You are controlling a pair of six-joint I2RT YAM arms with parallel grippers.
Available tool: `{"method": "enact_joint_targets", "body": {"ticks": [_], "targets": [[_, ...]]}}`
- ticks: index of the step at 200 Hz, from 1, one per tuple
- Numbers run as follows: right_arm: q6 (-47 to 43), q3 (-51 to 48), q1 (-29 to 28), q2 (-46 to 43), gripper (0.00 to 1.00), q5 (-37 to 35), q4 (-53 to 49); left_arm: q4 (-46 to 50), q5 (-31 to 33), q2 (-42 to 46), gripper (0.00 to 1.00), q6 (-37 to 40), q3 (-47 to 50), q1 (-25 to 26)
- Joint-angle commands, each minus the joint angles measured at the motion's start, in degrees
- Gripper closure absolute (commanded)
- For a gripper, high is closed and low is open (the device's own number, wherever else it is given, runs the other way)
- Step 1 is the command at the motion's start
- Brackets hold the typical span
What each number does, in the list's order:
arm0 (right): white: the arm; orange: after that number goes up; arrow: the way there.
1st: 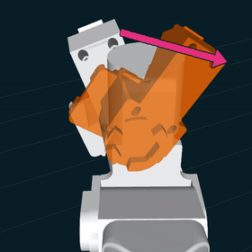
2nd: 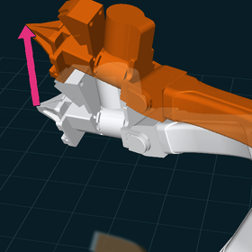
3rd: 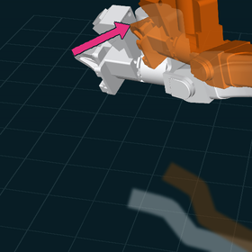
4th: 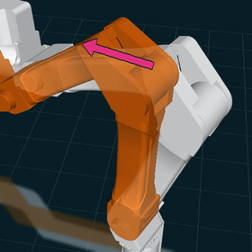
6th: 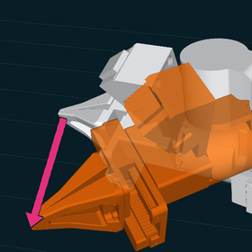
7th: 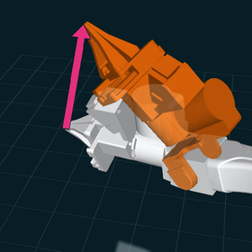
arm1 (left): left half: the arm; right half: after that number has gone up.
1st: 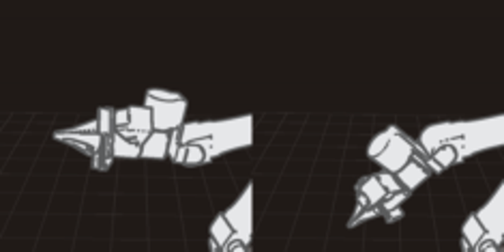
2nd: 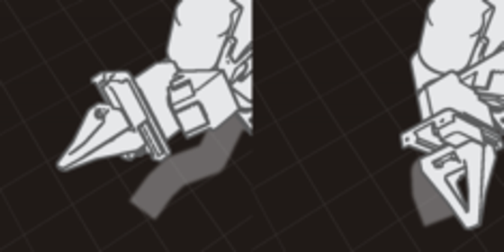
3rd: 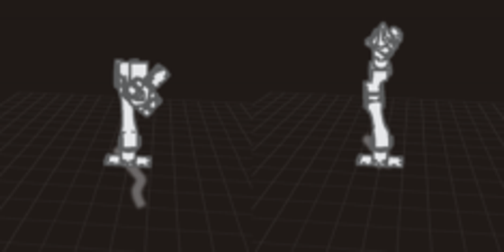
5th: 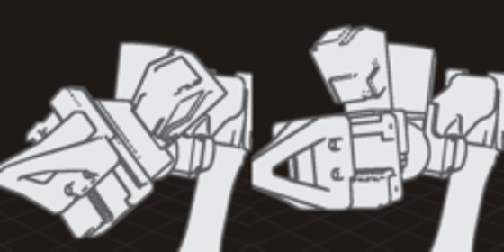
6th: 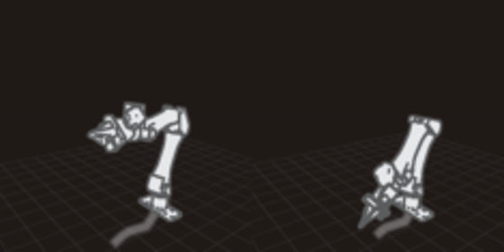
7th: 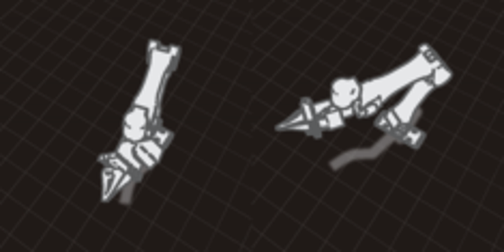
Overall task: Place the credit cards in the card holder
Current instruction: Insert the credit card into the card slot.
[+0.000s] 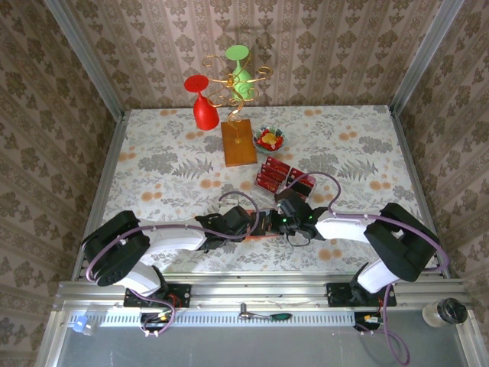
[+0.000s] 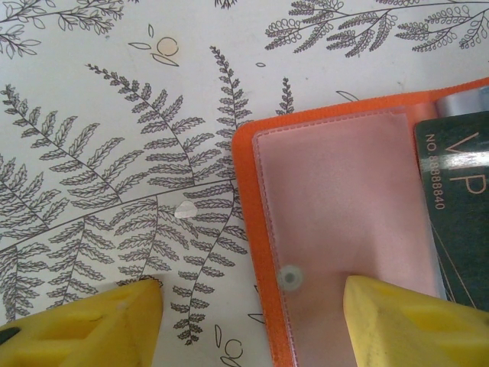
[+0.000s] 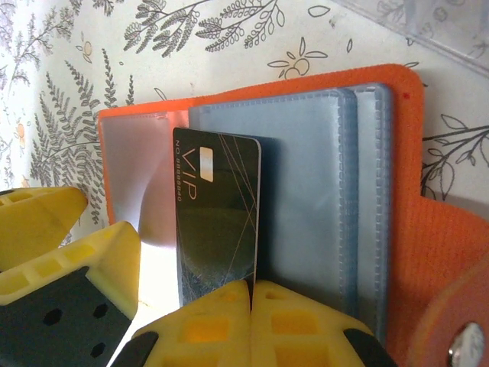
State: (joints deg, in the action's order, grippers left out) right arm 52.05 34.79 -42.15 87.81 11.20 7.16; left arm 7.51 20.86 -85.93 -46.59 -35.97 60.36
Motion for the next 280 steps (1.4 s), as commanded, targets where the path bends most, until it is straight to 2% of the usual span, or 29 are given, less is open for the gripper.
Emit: {"method": "enact_joint_targets", "body": {"ticks": [1,104,136,157,176,215,280], "targets": [[-1.5,1.1,0.0,2.1,1.0,0.8,-4.9,1.1,-0.6,-0.3,0.35,-1.1,1.2,0.5],[-3.9,6.1,0.0,6.4,1.0,5.8,-6.7,2.2,-0.1,0.9,0.35,-0.4,0.6,0.3],[-7.3,8.6,0.5,2.8,0.72,4.1,-12.0,3.0,0.2,3.5,0.35,-0.2,1.8,-0.9],[-8.6,9.4,1.3,0.2,0.65,3.0,-14.6,3.2,0.1,5.3,0.35,-0.1,3.3,-1.9],[-9.6,10.3,1.7,-0.9,0.67,2.7,-16.0,3.2,0.0,6.3,0.35,-0.2,4.5,-2.7],[-10.5,12.8,1.7,1.6,0.86,4.9,-15.2,2.9,0.0,6.7,0.35,-0.1,5.5,-3.6],[-11.0,15.5,1.1,8.3,0.89,5.5,-14.4,2.2,-0.3,6.0,0.35,0.5,5.8,-4.3]]}}
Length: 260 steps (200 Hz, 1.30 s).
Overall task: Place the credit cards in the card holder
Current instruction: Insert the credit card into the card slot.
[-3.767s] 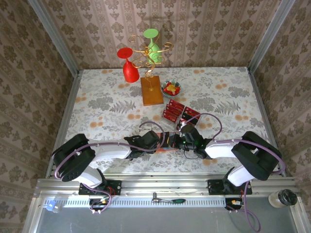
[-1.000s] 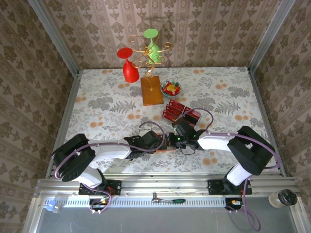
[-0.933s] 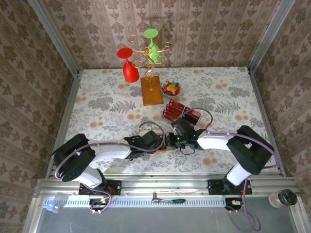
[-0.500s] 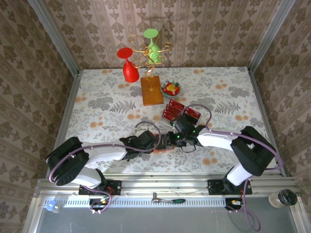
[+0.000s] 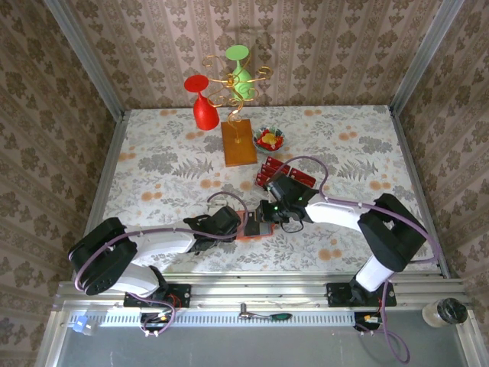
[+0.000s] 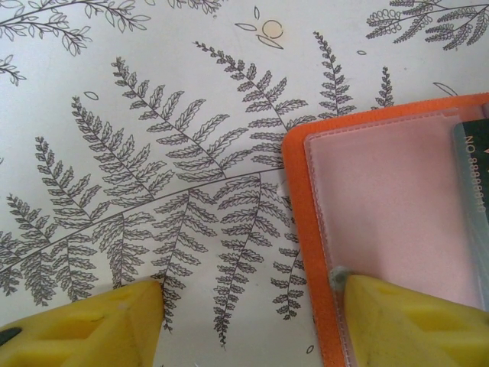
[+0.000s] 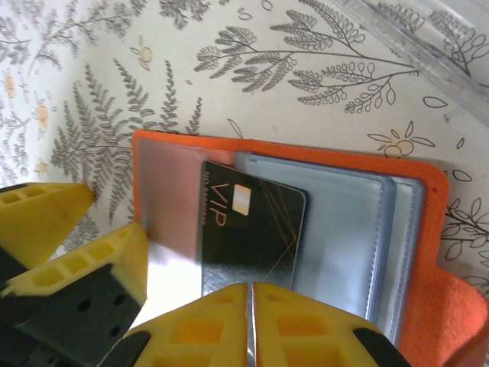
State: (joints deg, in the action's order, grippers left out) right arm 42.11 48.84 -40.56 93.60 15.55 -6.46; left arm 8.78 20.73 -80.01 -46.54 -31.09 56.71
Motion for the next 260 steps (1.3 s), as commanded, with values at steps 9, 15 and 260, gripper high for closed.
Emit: {"method": "enact_joint_targets", "body": {"ticks": [9,15,260], "targets": [[-1.2,1.7,-0.6,3.3,0.9,1.3,-0.7,0.9,-0.2,0.0,0.35,0.5,0.9,-0.7],[-1.2,2.0,-0.8,3.8,0.9,1.4,-0.7,0.9,-0.3,-0.1,0.35,0.6,0.9,-0.7],[-1.0,6.7,-4.1,7.2,0.93,0.6,-1.5,2.4,0.1,2.8,0.35,0.6,2.4,-3.8]]}}
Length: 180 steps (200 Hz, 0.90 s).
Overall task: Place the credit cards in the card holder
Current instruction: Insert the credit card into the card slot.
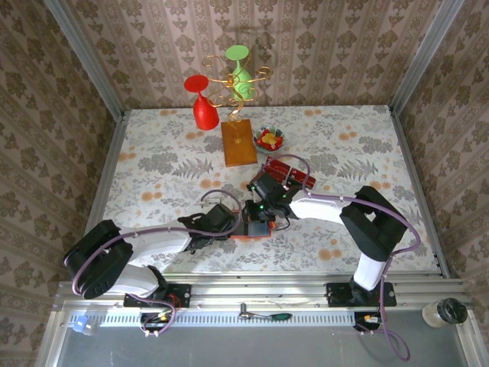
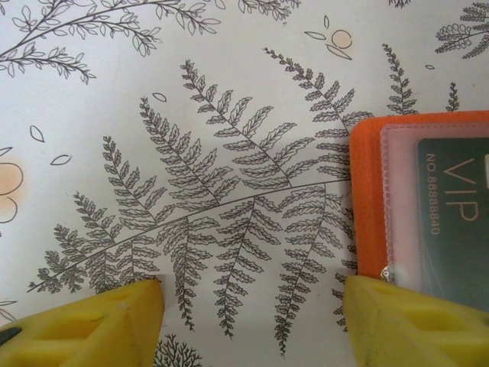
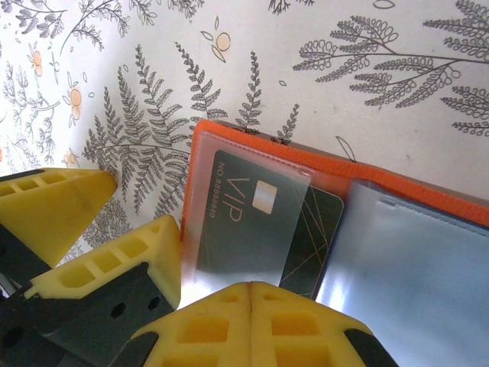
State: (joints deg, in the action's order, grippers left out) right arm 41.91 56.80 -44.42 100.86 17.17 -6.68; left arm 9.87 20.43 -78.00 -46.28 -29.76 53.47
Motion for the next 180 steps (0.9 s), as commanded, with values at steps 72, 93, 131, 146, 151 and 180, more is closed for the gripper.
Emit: {"method": "enact_joint_targets", "body": {"ticks": [72,93,131,146,151,180], "targets": [[-0.9,-1.6,-0.4,2.6,0.94,-1.8,-1.2,0.9,0.0,0.9,0.35,0.6,1.1,-0.5],[-0.7,-1.3,-0.5,3.7,0.96,-1.6,-1.2,0.6,-0.1,0.9,0.35,0.8,1.1,-0.5],[-0.2,0.5,-1.2,5.6,0.97,-0.8,-1.1,-0.3,-0.5,0.7,0.35,0.9,1.4,-0.5],[0.0,1.3,-1.4,6.3,0.98,-0.4,-1.2,-0.6,-0.6,0.5,0.35,0.9,1.4,-0.5],[0.1,1.5,-1.5,6.5,0.98,-0.2,-1.2,-0.6,-0.7,0.4,0.35,0.9,1.3,-0.6],[0.5,2.2,-1.6,7.6,0.98,0.5,-0.9,-0.9,-0.9,0.3,0.35,0.8,1.5,-0.5]]}}
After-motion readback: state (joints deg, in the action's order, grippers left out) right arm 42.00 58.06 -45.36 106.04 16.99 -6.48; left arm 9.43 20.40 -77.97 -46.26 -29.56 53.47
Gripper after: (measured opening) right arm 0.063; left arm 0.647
